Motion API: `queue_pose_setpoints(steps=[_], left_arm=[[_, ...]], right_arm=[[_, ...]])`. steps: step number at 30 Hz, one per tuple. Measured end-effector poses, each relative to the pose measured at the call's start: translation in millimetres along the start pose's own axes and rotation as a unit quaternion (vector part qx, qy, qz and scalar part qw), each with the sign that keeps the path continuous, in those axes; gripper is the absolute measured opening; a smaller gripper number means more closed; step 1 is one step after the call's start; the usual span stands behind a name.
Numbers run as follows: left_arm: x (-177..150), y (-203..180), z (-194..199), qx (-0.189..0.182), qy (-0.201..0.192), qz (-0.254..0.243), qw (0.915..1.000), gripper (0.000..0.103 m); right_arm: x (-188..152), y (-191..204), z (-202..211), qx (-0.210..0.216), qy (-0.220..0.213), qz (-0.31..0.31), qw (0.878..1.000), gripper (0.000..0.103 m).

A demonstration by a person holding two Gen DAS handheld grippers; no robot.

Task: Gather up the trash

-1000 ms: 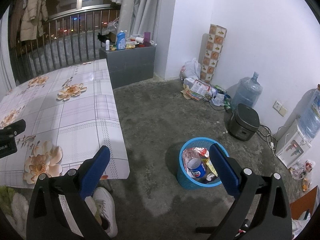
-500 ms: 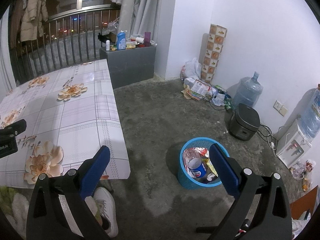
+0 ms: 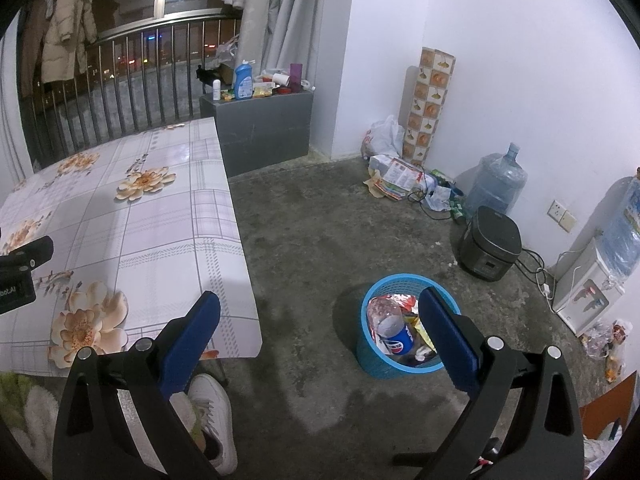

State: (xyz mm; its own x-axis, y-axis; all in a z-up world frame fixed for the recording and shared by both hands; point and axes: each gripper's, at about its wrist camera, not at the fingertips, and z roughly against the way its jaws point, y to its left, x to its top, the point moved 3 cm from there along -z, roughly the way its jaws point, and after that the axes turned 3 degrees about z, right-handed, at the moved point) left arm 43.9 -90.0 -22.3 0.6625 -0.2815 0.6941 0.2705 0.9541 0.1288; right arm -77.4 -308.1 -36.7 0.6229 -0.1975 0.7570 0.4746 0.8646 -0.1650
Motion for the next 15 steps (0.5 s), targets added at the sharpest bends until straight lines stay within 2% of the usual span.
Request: queue_pose_setpoints(steps=[15], left_arm=[[-0.5,1.1,-1.2,0.0,0.002,-0.001,1.0,0.094]], right_arm=[[0.4,-0.5,-0.3,0.001,0.0,0.0,1.0,0.097]])
